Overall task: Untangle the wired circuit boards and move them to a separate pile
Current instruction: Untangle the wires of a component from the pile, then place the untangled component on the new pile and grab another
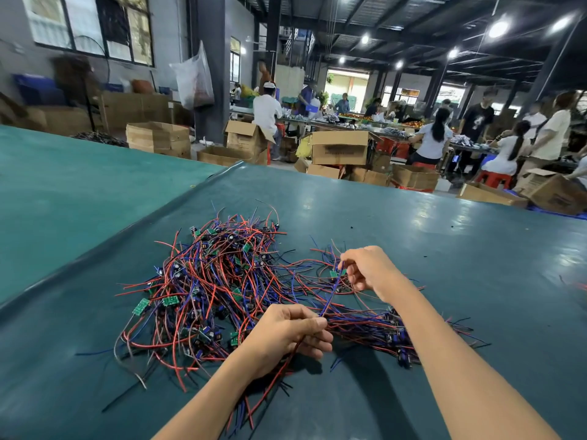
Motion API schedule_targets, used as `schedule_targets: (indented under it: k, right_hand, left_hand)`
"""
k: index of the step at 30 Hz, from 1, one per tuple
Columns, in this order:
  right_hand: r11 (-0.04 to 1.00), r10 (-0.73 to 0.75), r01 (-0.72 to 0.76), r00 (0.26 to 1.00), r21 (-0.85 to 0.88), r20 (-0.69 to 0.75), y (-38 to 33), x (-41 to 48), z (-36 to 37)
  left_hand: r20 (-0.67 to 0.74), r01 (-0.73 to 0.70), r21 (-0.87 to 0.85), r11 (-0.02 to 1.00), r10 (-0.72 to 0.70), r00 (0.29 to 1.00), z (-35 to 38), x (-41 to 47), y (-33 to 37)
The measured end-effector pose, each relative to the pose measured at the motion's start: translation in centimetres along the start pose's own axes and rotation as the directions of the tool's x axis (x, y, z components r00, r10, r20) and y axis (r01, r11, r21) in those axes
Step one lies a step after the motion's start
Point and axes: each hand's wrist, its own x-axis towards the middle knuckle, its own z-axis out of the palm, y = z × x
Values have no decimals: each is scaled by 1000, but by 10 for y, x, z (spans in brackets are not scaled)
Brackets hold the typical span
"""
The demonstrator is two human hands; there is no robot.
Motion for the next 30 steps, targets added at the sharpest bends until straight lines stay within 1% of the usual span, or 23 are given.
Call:
schedule_targets:
  k: [2,4,9,12,13,15,17,19,21,22,24,27,28,30]
  right_hand:
    - [993,-34,31,999,-115,-28,-3,1,-7]
    - [989,-29,23,999,-144,-42,-4,1,-10]
    - [992,98,-95,995,-83,24,-2,-11,-11]
    - [986,161,-161,987,52,11,8,-25,-10]
    - [985,153,-151,988,86,-20,13,-31,-7]
    - [991,87,-78,993,108,-83,22,-42,3]
    - [996,6,2,995,86,-96,31,-55,16]
    - [996,-86,85,995,-20,-49,40,-66,28]
    - [974,-179,176,984,-142,-9,48,-77,37]
    - [967,-204,202,979,-154,2,50,-82,40]
    - [973,-209,214,976,-90,53,54,-90,43]
    - [979,-200,206,957,-7,210,53,-95,44]
    - [982,-189,183,952,45,240,52,-97,45]
    - [982,-150,114,956,152,253,50,-99,48]
  left_hand:
    - [-4,4,-7,1000,-4,1000,1,0,0]
    - [-7,12,-11,1000,-12,1000,1,1,0]
    - [-34,19,-29,999,-20,999,3,2,1]
    - [-65,17,-42,999,-20,998,2,2,1]
    - [-71,15,-41,999,-18,997,2,3,1]
    - [-90,5,-51,999,-10,996,3,4,0]
    - [-124,-13,-89,996,2,992,4,6,-2]
    - [-157,-42,-124,991,22,987,3,8,-1]
    - [-178,-56,-128,990,33,983,1,8,1]
    - [-192,-59,-114,992,36,981,1,8,3]
    - [-212,-55,-89,995,35,977,-1,8,8]
    - [-187,-48,-171,984,15,982,2,11,15]
    - [-172,-39,-201,979,4,985,3,11,17]
    - [-155,-15,-226,974,-21,988,4,13,22]
